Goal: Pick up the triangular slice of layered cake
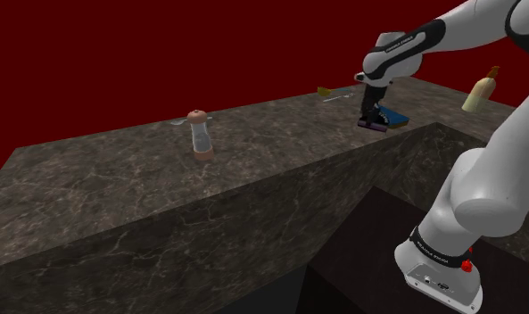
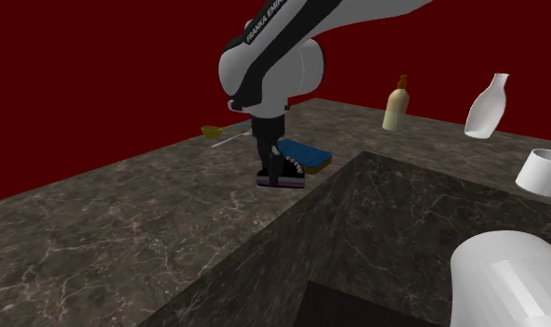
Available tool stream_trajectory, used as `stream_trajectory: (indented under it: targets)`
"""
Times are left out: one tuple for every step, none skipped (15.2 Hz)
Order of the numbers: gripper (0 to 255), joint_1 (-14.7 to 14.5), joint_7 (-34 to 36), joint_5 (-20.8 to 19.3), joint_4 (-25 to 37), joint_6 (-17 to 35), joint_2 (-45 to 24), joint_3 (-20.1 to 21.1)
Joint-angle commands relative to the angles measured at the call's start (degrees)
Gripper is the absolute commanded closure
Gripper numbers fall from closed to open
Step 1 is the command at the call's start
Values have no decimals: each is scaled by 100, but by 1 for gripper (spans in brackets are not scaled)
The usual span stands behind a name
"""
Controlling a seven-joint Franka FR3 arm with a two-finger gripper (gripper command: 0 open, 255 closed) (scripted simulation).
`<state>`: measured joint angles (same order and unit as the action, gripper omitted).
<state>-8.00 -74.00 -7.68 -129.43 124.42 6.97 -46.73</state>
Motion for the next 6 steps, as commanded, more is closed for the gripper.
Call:
stream_trajectory:
  targets:
    - [255, 5, 40, -56, 119, -184, 85, 29]
    - [255, 9, 63, -86, 164, -266, 131, 46]
    - [255, 12, 84, -114, 211, -347, 176, 63]
    - [255, 15, 104, -140, 259, -428, 218, 80]
    - [255, 16, 107, -144, 266, -441, 225, 83]
    - [255, 16, 107, -144, 266, -441, 225, 83]
